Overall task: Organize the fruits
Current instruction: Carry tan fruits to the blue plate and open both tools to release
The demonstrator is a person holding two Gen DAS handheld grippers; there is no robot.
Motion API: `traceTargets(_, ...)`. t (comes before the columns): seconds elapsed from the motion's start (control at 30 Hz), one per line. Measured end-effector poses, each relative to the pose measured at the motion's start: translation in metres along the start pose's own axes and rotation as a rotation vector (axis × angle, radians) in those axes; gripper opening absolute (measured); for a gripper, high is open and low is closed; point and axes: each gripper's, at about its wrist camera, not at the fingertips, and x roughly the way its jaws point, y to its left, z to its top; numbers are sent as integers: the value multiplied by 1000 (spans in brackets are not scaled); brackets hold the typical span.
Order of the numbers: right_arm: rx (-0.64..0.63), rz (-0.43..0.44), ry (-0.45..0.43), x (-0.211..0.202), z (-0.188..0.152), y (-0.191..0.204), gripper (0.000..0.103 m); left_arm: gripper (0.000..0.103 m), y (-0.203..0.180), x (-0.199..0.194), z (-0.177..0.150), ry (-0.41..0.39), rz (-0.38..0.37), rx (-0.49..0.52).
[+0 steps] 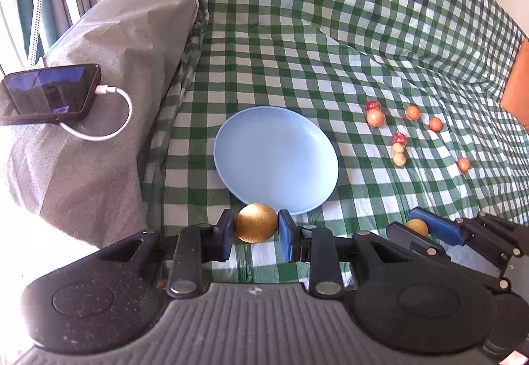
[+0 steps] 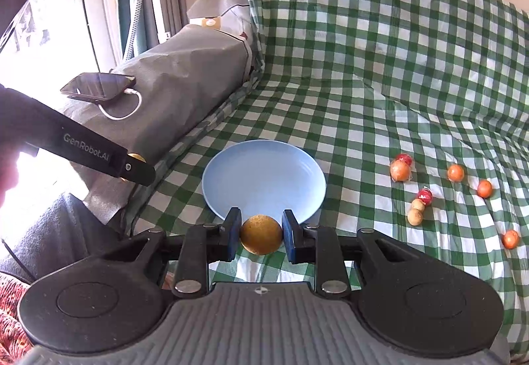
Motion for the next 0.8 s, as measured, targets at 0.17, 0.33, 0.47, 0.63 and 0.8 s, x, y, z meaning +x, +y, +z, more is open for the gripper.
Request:
traceTargets(0.17, 5, -17, -1, 14, 7, -6, 28, 31, 0, 18, 21, -4, 3, -5)
traceTargets(0.33, 9, -24, 5, 39, 16, -10, 28, 31, -1, 46, 39, 10, -1, -3)
traceTargets(0.47, 14, -26, 31, 65, 21, -14, 28, 31, -3, 71, 50, 30, 3, 11)
traceTargets(0.63, 3, -24, 61, 100, 27, -19, 28, 31, -6, 105, 61, 48, 5, 37)
traceTargets(0.8, -25, -30, 97, 135, 32, -24, 28, 31, -8, 141, 70, 74, 18, 44)
